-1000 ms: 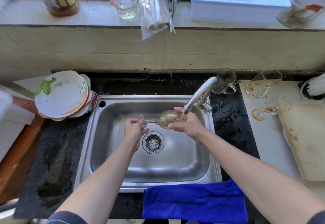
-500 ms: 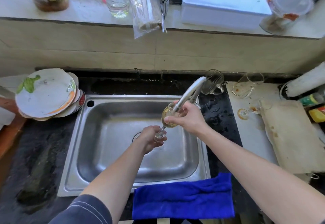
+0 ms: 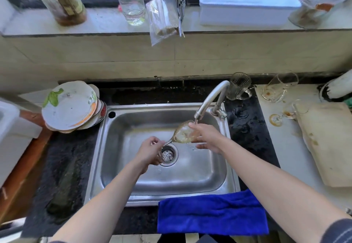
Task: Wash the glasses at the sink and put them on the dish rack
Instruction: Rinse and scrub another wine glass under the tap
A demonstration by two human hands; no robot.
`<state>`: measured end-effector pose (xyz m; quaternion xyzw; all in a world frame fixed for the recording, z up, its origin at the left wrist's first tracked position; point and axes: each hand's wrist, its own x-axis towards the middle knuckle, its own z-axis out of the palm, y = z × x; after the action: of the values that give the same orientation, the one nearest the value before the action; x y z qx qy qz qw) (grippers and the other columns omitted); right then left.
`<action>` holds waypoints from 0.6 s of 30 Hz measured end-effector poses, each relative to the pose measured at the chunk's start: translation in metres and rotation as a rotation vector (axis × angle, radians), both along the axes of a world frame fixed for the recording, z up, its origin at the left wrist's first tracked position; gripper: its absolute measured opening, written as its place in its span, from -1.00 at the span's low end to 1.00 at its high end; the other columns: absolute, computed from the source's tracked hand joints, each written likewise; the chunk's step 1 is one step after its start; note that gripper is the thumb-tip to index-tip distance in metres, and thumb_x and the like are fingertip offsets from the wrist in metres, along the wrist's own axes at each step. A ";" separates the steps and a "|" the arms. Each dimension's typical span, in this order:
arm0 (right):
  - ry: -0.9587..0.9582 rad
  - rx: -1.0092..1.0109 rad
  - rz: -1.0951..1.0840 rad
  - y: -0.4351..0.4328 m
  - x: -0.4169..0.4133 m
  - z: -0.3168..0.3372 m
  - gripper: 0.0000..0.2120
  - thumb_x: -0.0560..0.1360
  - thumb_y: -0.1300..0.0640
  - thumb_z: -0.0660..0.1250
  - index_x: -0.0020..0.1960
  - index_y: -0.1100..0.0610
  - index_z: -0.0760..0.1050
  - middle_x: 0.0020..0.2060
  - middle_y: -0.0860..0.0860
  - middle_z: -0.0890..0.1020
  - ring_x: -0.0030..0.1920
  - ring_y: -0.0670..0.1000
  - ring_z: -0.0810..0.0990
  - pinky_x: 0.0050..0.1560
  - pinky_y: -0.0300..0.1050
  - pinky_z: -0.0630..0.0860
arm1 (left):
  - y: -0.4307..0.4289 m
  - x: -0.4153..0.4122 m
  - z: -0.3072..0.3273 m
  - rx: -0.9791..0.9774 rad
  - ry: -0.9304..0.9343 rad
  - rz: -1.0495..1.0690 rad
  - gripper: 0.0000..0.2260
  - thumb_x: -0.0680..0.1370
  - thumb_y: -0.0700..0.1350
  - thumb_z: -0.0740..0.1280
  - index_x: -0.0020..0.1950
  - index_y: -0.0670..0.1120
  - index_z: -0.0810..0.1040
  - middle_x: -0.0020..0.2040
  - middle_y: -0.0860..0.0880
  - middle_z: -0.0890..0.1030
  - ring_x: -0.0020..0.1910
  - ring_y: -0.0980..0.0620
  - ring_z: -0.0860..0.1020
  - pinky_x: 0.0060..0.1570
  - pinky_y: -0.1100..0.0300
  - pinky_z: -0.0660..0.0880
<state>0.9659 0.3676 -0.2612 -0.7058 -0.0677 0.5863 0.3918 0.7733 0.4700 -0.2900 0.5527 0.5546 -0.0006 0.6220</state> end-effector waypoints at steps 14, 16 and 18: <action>-0.176 0.105 0.007 -0.015 0.008 0.009 -0.88 0.53 0.07 0.38 0.01 0.11 0.58 0.04 0.02 0.64 -0.19 0.04 0.68 -0.46 -0.26 0.39 | 0.017 0.027 0.052 0.971 0.247 -0.504 -0.83 0.61 0.00 0.18 -0.04 -0.09 0.35 -0.09 -0.11 0.42 -0.21 -0.24 0.47 -0.18 0.01 0.40; -0.160 0.169 -0.022 -0.014 0.009 0.014 -0.90 0.54 0.11 0.37 -0.02 0.15 0.56 -0.03 0.04 0.65 -0.25 0.01 0.68 -0.49 -0.30 0.41 | 0.019 0.030 0.037 0.787 0.132 -0.428 -0.88 0.61 -0.05 0.21 -0.03 -0.08 0.35 -0.07 -0.10 0.45 -0.21 -0.13 0.45 -0.18 0.07 0.37; -0.221 0.230 0.000 -0.015 0.010 0.016 -0.94 0.54 0.20 0.37 -0.10 0.17 0.53 -0.14 0.10 0.68 -0.29 0.00 0.65 -0.43 -0.28 0.45 | 0.021 0.036 0.020 0.364 -0.003 -0.141 -0.91 0.61 -0.12 0.24 0.07 -0.09 0.37 -0.01 -0.14 0.48 -0.26 -0.08 0.48 -0.27 0.10 0.41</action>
<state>0.9760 0.3524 -0.2447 -0.7164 -0.1771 0.4935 0.4602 0.8093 0.4907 -0.2703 0.6935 0.5044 0.0570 0.5112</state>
